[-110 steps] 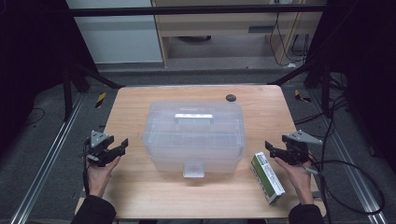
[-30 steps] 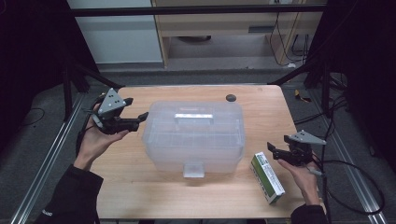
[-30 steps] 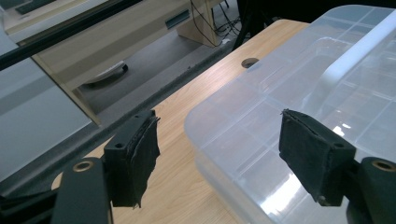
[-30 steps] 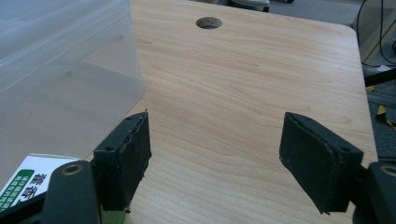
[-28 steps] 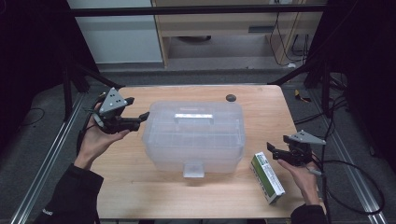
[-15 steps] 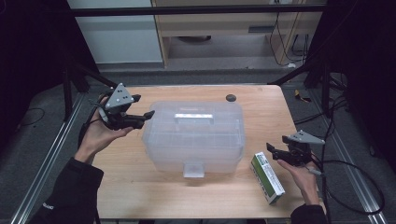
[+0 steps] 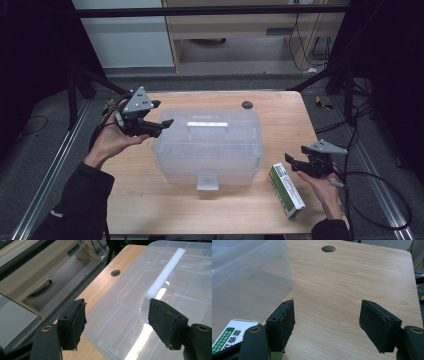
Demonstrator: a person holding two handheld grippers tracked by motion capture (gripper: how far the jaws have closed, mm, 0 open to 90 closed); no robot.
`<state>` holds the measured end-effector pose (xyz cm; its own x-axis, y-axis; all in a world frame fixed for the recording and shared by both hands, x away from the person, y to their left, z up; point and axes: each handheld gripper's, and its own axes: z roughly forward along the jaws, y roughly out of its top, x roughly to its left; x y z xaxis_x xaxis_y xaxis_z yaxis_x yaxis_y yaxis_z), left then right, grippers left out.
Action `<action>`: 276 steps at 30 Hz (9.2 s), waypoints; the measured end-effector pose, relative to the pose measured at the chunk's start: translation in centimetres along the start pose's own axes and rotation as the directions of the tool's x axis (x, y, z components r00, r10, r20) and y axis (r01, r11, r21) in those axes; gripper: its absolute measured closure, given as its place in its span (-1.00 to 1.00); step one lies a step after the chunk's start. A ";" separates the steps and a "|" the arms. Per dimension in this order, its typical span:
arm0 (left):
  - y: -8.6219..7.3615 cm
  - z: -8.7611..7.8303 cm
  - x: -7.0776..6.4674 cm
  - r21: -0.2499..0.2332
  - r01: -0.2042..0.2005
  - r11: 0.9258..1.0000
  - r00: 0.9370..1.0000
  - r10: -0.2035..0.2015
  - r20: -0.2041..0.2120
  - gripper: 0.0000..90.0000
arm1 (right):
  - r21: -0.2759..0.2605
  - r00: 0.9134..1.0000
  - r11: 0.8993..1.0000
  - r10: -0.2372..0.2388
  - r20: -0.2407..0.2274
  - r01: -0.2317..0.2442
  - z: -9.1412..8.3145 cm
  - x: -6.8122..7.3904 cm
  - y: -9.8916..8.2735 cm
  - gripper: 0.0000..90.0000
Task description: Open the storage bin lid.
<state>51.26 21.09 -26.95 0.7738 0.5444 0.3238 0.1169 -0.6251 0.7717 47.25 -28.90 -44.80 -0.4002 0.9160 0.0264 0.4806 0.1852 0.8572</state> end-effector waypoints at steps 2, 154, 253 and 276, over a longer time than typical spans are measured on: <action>0.2 0.2 -0.1 0.008 -0.015 1.000 1.000 0.015 0.012 -0.32 | 0.004 1.000 1.000 0.002 -0.001 -0.002 0.0 0.0 0.0 -0.35; 6.1 8.7 -2.5 0.258 -0.335 0.906 0.926 0.367 -0.085 0.52 | -0.002 0.935 0.993 -0.109 -0.337 0.115 -2.1 6.2 4.2 1.00; -15.1 -2.5 -2.9 -0.205 0.460 0.864 0.781 -0.503 -0.370 0.39 | -0.042 0.933 0.997 -0.080 -0.351 0.070 -0.8 7.4 5.3 1.00; -16.3 0.0 -6.1 -0.128 0.458 0.880 0.879 -0.469 -0.083 0.92 | -0.037 0.932 0.996 -0.088 -0.350 0.080 -0.8 7.6 5.2 1.00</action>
<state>44.65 27.89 -41.49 0.5741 0.8182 -0.0322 0.3773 -0.2294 0.8972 46.13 -21.26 -39.75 -0.6889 0.7132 0.1292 0.4177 0.2450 0.8749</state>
